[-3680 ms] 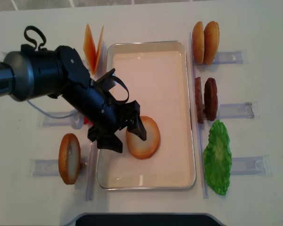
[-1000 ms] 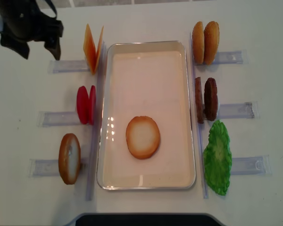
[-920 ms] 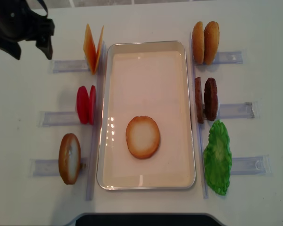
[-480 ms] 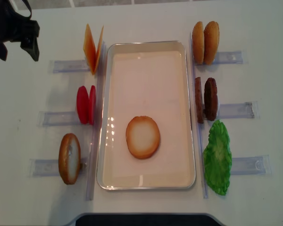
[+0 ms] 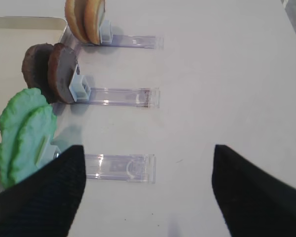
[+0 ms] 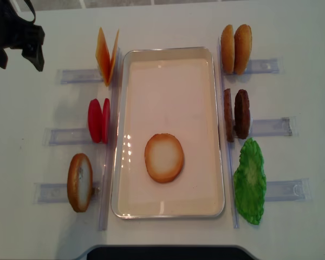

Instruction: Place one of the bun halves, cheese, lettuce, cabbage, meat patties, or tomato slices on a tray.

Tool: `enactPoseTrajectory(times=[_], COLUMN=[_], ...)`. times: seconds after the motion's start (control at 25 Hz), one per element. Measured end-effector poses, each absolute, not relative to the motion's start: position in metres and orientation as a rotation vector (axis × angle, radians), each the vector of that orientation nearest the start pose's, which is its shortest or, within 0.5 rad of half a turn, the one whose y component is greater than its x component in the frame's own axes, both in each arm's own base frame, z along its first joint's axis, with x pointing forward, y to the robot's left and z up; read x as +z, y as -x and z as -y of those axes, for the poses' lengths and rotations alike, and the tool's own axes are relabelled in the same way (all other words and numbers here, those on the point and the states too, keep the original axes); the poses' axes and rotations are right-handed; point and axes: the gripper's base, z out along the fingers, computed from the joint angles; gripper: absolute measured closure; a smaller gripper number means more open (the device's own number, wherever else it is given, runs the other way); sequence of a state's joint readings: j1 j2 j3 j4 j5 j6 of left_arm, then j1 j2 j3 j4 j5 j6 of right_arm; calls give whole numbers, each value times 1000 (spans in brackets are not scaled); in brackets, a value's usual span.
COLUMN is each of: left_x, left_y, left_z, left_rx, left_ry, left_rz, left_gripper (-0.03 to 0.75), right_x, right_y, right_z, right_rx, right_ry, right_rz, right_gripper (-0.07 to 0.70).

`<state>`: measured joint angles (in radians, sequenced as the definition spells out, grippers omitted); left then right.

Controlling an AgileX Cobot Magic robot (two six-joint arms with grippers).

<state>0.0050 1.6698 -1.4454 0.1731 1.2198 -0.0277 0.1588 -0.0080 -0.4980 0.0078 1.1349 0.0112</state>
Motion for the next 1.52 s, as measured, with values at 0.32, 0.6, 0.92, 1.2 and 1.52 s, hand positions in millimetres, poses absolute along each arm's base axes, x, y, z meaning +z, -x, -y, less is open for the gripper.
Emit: enactPoseTrajectory(times=[0.32,0.6,0.92,1.2,1.52], left_x=[347,406,438,417,363], left_y=[-307,-250,-164,-85,-16], left_z=[-15,-12,-8,-6,-4], left_rx=[211,173,122,109,81], left_ry=[-13,-3,-31,-32,-31], left_rz=[-2778,-2583,-2399,-2313,-2233], left_gripper=[24,24,24,24,24], right_x=[271,271,271,271,271], right_y=[9,9,9,9,9], right_z=[1,1,1,1,1], right_rx=[111,111,111,111,111], right_ry=[157,157,157,157,157], right_rz=[-2109,-2109,-2109,-2109,-2109], right_gripper=[97,97,97,97,97])
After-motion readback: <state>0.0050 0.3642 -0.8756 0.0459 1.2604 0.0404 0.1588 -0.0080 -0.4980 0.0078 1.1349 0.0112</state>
